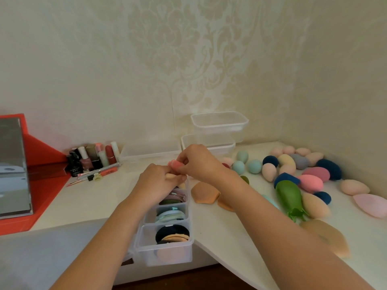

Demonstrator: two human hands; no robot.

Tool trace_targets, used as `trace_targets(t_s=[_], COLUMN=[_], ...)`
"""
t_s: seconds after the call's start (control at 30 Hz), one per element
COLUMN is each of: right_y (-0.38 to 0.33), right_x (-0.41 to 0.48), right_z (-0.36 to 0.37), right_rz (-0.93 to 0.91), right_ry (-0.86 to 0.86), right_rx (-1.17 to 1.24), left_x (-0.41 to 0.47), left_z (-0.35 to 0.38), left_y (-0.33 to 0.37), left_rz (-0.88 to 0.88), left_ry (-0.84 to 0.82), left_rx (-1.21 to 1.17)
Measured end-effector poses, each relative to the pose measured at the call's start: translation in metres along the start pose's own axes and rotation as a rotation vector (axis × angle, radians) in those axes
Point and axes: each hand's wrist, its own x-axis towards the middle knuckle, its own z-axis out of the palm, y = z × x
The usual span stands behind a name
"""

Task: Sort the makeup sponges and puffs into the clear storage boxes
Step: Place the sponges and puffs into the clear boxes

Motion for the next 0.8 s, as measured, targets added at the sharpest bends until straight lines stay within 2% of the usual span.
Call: trace_targets(t_s=[0.2,0.4,0.53,0.8], right_y=[-0.019,-0.031,-0.031,-0.022], right_x=[0.013,0.018,0.018,0.037], right_z=[-0.011,-0.009,-0.007,0.013], right_rz=[-0.078,-0.15,-0.171,-0.095], right_ry=[-0.148,-0.204,-0.221,-0.161], right_rx=[-0.398,-0.602,-0.666,-0.619], left_x=[0.0,-0.001,-0.003,-0.007], left_z=[-0.001,0.0,-0.001,-0.003], left_y=[0.0,-0.002,-0.001,0.0], left_rz=[-0.008,-0.032,-0.03,-0.018], left_ry=[0.01,0.015,0.03,0.001], left_rx=[-0.039,-0.069,-0.068,-0.121])
